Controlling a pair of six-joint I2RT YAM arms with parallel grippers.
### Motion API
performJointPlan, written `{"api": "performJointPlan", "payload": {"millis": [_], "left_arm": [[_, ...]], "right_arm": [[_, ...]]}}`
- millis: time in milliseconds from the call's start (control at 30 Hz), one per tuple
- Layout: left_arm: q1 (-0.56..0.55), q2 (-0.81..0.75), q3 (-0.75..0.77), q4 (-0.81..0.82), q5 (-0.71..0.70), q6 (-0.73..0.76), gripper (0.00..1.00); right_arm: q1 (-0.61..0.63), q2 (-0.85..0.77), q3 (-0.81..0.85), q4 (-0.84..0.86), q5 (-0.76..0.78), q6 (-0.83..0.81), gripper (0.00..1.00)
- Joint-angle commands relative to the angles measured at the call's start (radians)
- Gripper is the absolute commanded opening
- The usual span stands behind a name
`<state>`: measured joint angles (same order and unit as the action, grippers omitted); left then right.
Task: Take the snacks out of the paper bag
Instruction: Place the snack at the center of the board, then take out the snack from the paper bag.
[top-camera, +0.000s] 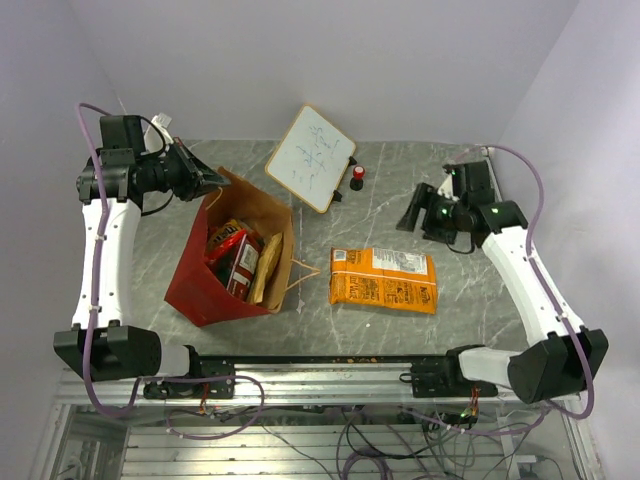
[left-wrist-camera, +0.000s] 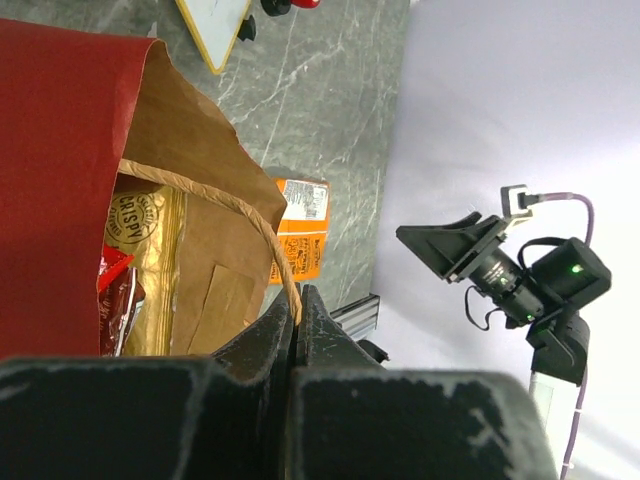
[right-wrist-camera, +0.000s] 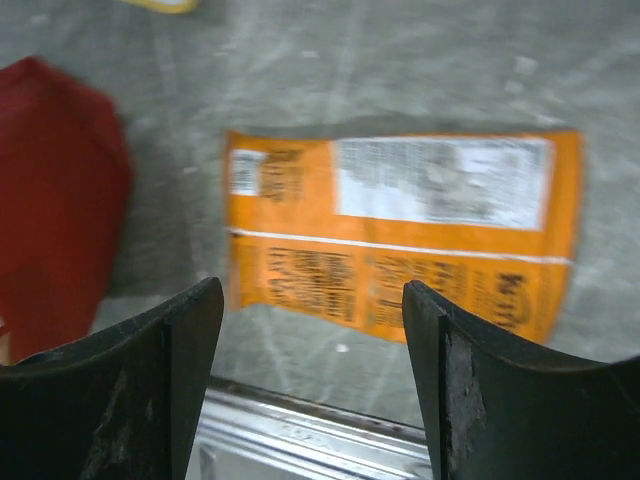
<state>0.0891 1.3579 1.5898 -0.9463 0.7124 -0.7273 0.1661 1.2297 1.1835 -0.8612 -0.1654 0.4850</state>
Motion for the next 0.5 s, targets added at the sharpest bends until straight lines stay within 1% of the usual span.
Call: {"api": "performJointPlan", "payload": {"millis": [0, 100, 167, 233, 300, 400, 467], "left_arm": [[0.002, -0.020, 0.015, 0.035, 0.041, -0.018, 0.07], [0.003, -0.027, 0.002, 0.060, 0.041, -0.044, 0.07], [0.000, -0.032, -0.003, 0.075, 0.048, -0.059, 0.07], [0.001, -0.031, 0.007, 0.057, 0.042, -0.050, 0.07], [0.000, -0.030, 0.014, 0.036, 0.039, -0.032, 0.07], [0.001, -0.036, 0.002, 0.027, 0.040, -0.029, 0.07], [0.001, -0.043, -0.011, 0.035, 0.042, -0.036, 0.07]], "right_arm": [[0.167, 0.059, 0.130, 0.100, -0.141, 0.063, 0.72], [0.309, 0.147, 0.260, 0.157, -0.157, 0.144, 0.72], [0.417, 0.217, 0.336, 0.177, -0.163, 0.204, 0.68], [0.516, 0.284, 0.408, 0.187, -0.144, 0.236, 0.63], [0.596, 0.344, 0.450, 0.203, -0.126, 0.250, 0.56], [0.686, 0.409, 0.477, 0.219, -0.118, 0.268, 0.52], [0.740, 0.457, 0.511, 0.192, -0.106, 0.258, 0.49]]}}
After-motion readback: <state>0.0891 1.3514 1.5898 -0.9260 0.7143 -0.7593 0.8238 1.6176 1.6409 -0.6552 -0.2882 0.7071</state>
